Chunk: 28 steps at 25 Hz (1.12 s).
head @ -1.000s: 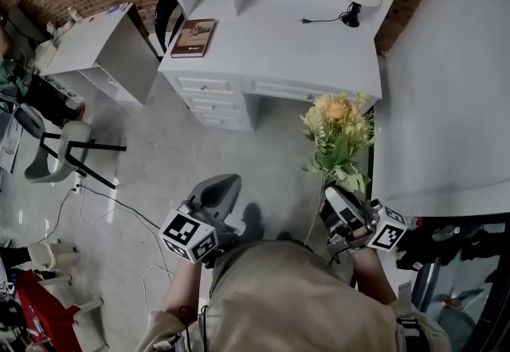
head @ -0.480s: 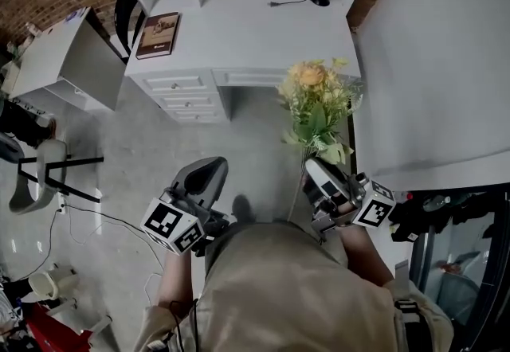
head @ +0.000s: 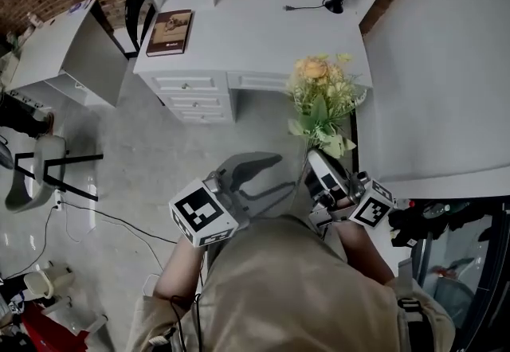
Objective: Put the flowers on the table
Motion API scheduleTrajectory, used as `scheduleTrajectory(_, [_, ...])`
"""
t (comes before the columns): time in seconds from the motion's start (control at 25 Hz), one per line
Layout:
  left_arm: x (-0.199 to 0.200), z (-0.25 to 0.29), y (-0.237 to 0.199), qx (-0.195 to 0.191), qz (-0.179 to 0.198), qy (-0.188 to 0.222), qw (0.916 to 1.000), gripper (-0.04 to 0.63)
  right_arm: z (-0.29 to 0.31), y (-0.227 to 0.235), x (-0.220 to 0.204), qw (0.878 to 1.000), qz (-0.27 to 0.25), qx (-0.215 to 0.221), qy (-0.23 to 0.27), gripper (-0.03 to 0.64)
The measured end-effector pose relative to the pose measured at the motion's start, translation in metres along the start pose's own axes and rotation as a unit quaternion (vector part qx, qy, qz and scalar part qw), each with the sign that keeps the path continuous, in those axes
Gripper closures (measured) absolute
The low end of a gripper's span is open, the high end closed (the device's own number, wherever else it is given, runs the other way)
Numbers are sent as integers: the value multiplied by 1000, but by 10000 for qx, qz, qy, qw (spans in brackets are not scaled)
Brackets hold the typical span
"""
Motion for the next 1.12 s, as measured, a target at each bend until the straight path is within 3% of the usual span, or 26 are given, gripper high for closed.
scheduleTrajectory(0.48, [-18, 3, -26, -230, -474, -328, 9981, 408, 44, -3, -27, 9992, -243, 45, -328, 565])
scheduleTrajectory(0.6, [-19, -1, -29, -353, -555, -337, 9973, 465, 50, -2, -32, 9987, -272, 88, -415, 565])
scheduleTrajectory(0.76, [-25, -6, -33, -248, -616, -469, 9967, 506, 49, 1, -37, 9982, -142, 157, -565, 565])
scheduleTrajectory(0.96, [-27, -8, -47, 109, -429, -620, 9971, 540, 58, 9, -37, 9953, -69, 249, -938, 560])
scheduleTrajectory(1.04, [-27, -5, -55, 221, -479, -617, 9967, 559, 63, 18, -36, 9941, 53, 295, -1045, 520])
scheduleTrajectory(1.12, [-29, -1, -63, 347, -519, -632, 9961, 568, 66, 26, -35, 9928, 88, 320, -1151, 520])
Point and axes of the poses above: the fingertips, and each gripper's own axes: z forward along the fingers, y to its right, x out of its top, the point moved 2 cm from there along -z, backward along the fingers, and after that the axes turned 6 degrees about x, right-handed, at the moved point
